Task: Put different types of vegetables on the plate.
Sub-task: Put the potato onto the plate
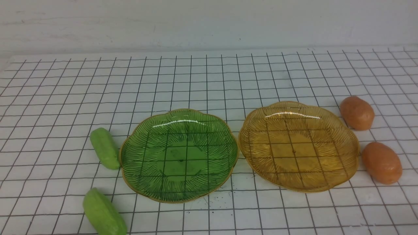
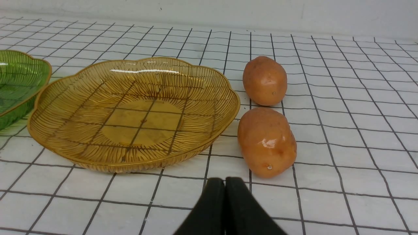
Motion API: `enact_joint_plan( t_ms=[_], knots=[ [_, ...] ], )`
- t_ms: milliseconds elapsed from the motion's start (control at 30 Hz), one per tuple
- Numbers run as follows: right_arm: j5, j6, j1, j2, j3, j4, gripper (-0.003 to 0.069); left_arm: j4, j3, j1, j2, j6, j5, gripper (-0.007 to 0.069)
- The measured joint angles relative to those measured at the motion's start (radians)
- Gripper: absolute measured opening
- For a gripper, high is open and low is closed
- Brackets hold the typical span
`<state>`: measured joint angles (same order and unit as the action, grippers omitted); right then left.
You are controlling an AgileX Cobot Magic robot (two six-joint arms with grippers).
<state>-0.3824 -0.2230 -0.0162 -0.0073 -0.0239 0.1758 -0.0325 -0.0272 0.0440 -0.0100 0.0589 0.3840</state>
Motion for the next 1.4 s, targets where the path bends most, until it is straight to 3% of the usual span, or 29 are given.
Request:
enact_joint_plan(
  t_ms=[333,433,600,700,900,967,1033,1100,1200,1400],
  knots=[
    [0.000,0.002,0.000,0.000,0.000,0.003,-0.0015,0.038,0.000,0.000,0.000,0.023,0.000,-0.0008],
    [0.005,0.057,0.000,0.000,0.000,0.088,-0.0015,0.194,0.000,0.000,0.000,0.118,0.000,-0.0008],
    [0.013,0.244,0.000,0.000,-0.005,0.461,-0.0015,0.535,-0.001,0.000,0.000,0.298,0.002,-0.0008],
    [0.050,0.279,0.000,0.000,-0.003,0.621,-0.0015,0.727,-0.001,0.000,0.000,0.347,0.002,-0.0008],
    [0.001,0.250,-0.001,0.000,0.012,0.709,-0.0015,0.890,0.004,0.000,0.000,0.330,0.010,-0.0008],
    [-0.101,0.212,-0.002,0.000,0.061,0.691,-0.0015,0.906,0.029,0.001,0.000,0.283,0.039,-0.0008],
    [-0.254,0.199,-0.003,0.024,0.189,0.597,-0.0013,0.915,0.122,0.001,0.000,0.157,0.086,-0.0008],
    [-0.304,0.223,-0.003,0.064,0.242,0.526,-0.0012,0.917,0.179,0.001,0.013,0.093,0.104,-0.0008],
    [-0.475,0.322,-0.003,0.254,0.417,0.261,-0.0012,0.895,0.337,0.001,0.147,-0.047,0.220,-0.0008],
    [-0.612,0.484,-0.003,0.570,0.572,-0.085,-0.0009,0.782,0.487,0.001,0.459,-0.169,0.470,-0.0008]
  ],
)
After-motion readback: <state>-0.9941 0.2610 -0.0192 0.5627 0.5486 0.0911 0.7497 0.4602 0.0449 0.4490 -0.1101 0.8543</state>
